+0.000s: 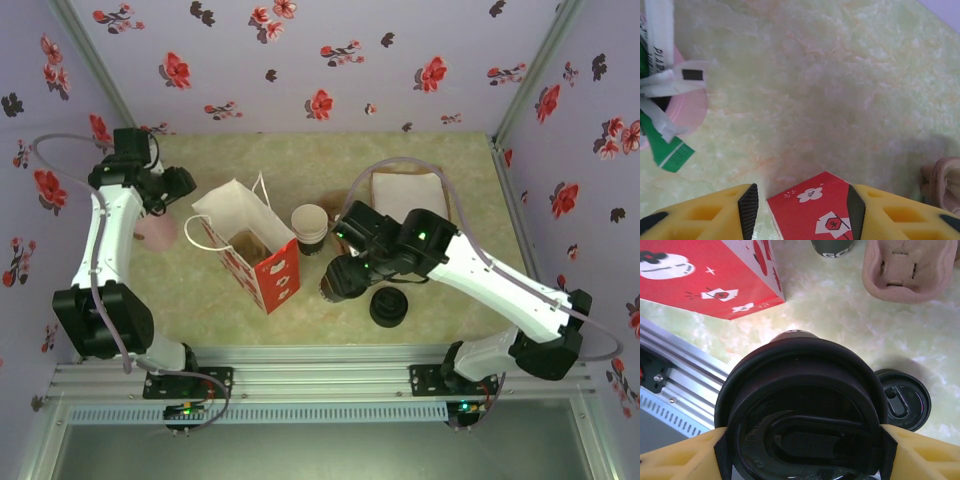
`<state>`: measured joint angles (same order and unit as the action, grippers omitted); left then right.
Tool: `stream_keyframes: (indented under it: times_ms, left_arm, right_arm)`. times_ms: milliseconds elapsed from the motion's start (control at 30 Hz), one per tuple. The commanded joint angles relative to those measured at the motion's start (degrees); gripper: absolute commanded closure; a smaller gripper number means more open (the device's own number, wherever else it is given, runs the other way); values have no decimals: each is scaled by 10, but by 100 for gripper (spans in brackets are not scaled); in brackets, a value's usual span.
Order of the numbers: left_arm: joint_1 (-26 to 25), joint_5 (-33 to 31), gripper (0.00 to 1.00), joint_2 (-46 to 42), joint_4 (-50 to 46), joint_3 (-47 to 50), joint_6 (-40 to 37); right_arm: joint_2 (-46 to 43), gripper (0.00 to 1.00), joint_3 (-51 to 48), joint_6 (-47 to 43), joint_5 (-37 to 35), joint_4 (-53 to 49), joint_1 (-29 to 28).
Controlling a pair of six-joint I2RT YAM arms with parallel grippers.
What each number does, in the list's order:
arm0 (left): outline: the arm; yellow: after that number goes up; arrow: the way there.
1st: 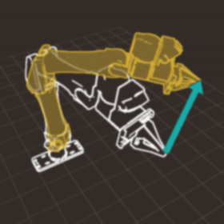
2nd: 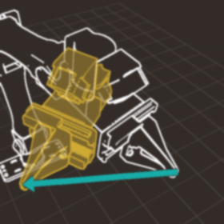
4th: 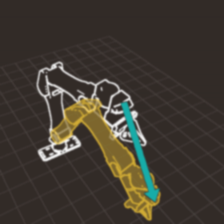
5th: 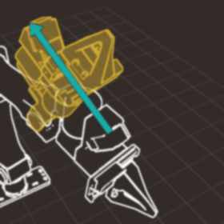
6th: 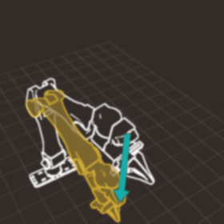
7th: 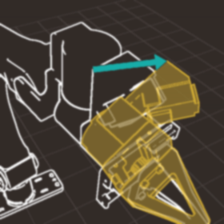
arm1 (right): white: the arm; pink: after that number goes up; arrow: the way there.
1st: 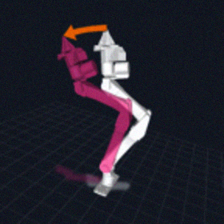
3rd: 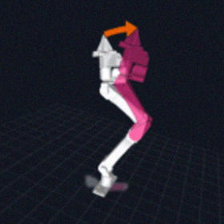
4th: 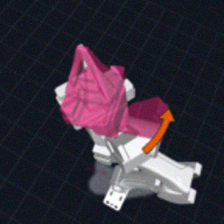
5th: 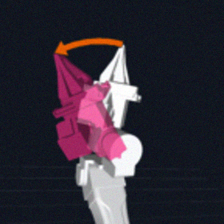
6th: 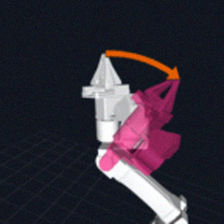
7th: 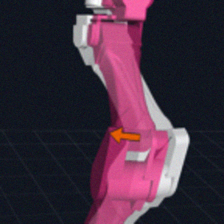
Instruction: Pack the takeout coffee
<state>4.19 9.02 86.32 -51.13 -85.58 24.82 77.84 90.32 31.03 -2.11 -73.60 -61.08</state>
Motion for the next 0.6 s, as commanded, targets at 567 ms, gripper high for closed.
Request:
stream_keyframes:
  times_ms: [567]
  left_arm:
    - [-64,1,53,0,38,89,3]
  right_arm:
    - [-42,30,101,-15,21,-46,-11]
